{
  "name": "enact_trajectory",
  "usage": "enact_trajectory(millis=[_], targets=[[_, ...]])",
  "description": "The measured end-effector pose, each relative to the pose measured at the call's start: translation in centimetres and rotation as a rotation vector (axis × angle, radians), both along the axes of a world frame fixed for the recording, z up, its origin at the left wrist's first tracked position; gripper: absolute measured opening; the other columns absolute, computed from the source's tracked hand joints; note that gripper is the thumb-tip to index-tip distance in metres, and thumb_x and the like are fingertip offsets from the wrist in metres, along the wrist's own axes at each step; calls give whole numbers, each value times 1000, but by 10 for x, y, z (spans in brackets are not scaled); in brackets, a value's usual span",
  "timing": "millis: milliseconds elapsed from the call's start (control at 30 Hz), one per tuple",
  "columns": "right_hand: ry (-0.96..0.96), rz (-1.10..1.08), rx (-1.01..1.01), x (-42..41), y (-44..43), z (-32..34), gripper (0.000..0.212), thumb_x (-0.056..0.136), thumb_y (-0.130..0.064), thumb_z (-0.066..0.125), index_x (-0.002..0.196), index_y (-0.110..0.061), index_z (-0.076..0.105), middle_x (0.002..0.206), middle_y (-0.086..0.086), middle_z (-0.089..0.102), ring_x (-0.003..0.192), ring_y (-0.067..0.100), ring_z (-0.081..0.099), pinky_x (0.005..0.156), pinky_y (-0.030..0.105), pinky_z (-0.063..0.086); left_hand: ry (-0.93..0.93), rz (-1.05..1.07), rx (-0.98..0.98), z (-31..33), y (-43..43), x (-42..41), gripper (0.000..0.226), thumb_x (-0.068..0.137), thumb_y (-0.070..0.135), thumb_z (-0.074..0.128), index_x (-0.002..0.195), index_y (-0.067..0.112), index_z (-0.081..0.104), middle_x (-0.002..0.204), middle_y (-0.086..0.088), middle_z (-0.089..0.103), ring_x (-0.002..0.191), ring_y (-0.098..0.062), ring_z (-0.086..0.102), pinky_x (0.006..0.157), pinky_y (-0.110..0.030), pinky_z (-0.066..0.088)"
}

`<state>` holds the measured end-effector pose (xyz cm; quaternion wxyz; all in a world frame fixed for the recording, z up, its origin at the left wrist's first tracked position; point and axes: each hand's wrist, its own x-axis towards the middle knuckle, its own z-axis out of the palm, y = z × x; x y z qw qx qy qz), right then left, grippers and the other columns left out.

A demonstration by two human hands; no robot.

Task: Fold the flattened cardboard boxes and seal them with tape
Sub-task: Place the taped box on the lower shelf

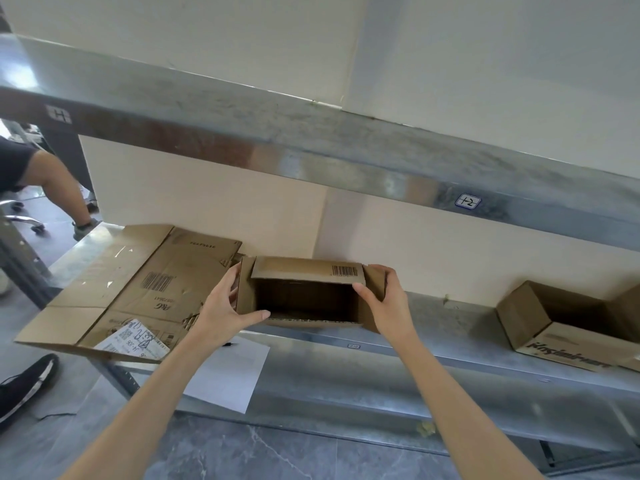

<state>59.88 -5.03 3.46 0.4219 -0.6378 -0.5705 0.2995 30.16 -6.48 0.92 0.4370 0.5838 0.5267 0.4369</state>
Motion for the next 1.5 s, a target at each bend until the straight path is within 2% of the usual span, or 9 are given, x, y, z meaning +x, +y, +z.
enact_trajectory(millis=[100,200,367,633,767,900,1033,1233,1500], targets=[[-16,-47,-14,-4,2,0,40,94,-34,65,126,-14,51,106,-11,57,94,-2,52,70,-3,38,38,-23,-35,-5,-5,0,98,72,13,89,149,35,34,137,27,50,133,-4,43,97,-7,39],[-12,-103,-16,-9,6,0,37,96,-38,61,122,-12,54,96,-19,56,88,-7,51,68,-3,38,47,-62,-67,-8,-7,-2,111,70,16,91,156,31,23,155,8,40,142,-19,38,117,-39,36],[20,-187,-17,-16,10,0,37,97,-40,59,115,-8,54,89,-17,55,81,-5,52,64,-4,38,38,-105,-68,-10,-12,1,118,68,10,91,158,28,17,156,1,39,141,-30,41,107,-59,43],[-40,-200,1,-21,7,1,39,98,-44,53,114,-9,51,96,1,60,83,12,55,61,12,39,103,-119,13,-13,-15,7,120,67,11,91,146,54,11,156,21,28,145,-7,31,106,-27,43],[-44,-199,30,-23,5,2,36,99,-41,53,122,-13,51,114,4,64,101,15,61,70,18,43,111,-89,33,-13,-15,9,120,66,14,93,143,59,13,156,19,31,139,1,35,103,-27,46],[-64,-184,52,-26,3,4,35,101,-39,51,127,-17,49,120,8,66,111,23,64,81,29,51,107,-48,50,-12,-19,14,120,64,18,94,139,63,12,155,22,30,135,4,33,93,-9,41],[-98,-186,49,-24,4,5,35,101,-40,50,128,-18,50,121,8,67,109,24,65,81,29,50,97,-54,72,-10,-23,15,118,65,17,93,143,56,15,149,32,27,133,5,34,101,-20,43],[-156,-226,49,-26,9,6,36,101,-45,48,126,-19,52,118,6,69,95,21,67,71,22,45,108,-79,75,-9,-22,15,116,65,17,93,145,50,15,142,43,20,126,19,33,96,-8,40],[-205,-313,38,-34,15,0,39,101,-49,44,124,-19,55,116,3,69,82,7,54,75,25,44,97,-71,109,-9,-23,17,117,67,20,92,146,54,13,155,26,25,131,22,29,98,-9,40]])
